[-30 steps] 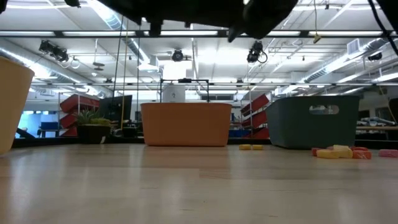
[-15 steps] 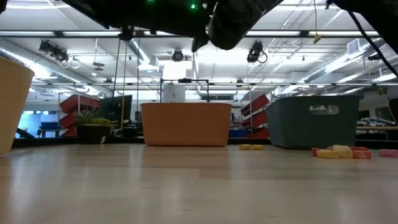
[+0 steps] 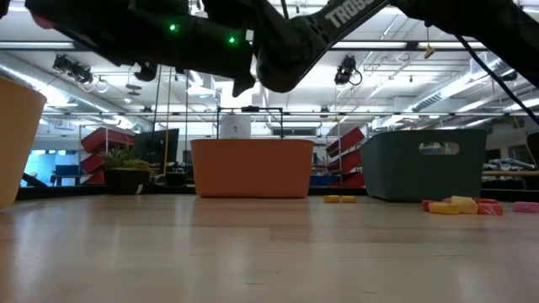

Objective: Sort candy
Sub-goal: Put the left pink candy into the yellow bin, then put the yellow candy into the yellow bin

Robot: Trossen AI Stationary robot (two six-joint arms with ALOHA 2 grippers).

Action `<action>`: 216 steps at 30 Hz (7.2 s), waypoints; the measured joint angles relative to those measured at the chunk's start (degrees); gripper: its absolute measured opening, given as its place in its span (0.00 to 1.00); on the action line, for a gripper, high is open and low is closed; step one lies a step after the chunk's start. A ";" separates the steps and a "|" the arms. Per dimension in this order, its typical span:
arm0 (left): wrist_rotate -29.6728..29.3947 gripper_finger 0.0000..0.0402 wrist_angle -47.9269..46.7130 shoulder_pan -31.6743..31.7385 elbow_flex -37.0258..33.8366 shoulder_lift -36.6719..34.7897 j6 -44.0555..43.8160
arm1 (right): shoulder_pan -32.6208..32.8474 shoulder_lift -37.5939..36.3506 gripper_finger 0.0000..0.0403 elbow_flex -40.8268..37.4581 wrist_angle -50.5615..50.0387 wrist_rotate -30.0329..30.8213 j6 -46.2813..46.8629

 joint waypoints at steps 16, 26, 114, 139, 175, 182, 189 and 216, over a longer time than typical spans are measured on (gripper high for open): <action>-0.01 0.17 -0.07 0.01 0.00 -0.01 0.02 | 0.02 1.56 0.18 1.88 -1.29 0.43 -0.06; 0.01 0.17 -0.07 0.00 0.00 0.00 0.01 | 0.27 1.56 0.18 1.84 -3.24 3.52 0.64; -0.01 0.17 0.24 0.02 0.02 -0.06 1.11 | 1.34 5.36 0.18 14.93 -26.64 5.48 9.49; 0.46 0.17 -0.09 0.02 0.02 -0.02 1.03 | 1.38 5.14 0.37 14.95 -26.03 6.19 6.96; 0.52 0.17 -0.51 0.02 0.02 -0.02 1.09 | 1.41 -17.49 0.32 14.95 -95.31 -3.87 -8.19; 0.52 0.17 -1.88 0.02 0.02 0.00 1.09 | -0.95 -19.25 0.32 14.92 -106.40 -3.20 -7.30; 0.52 0.17 -1.84 0.02 0.02 0.00 1.09 | -3.29 -20.17 0.32 9.13 -107.89 -3.92 -8.00; 0.47 0.17 -1.84 0.00 0.02 0.00 1.55 | -17.10 -46.63 0.30 -45.01 -78.85 9.77 -6.77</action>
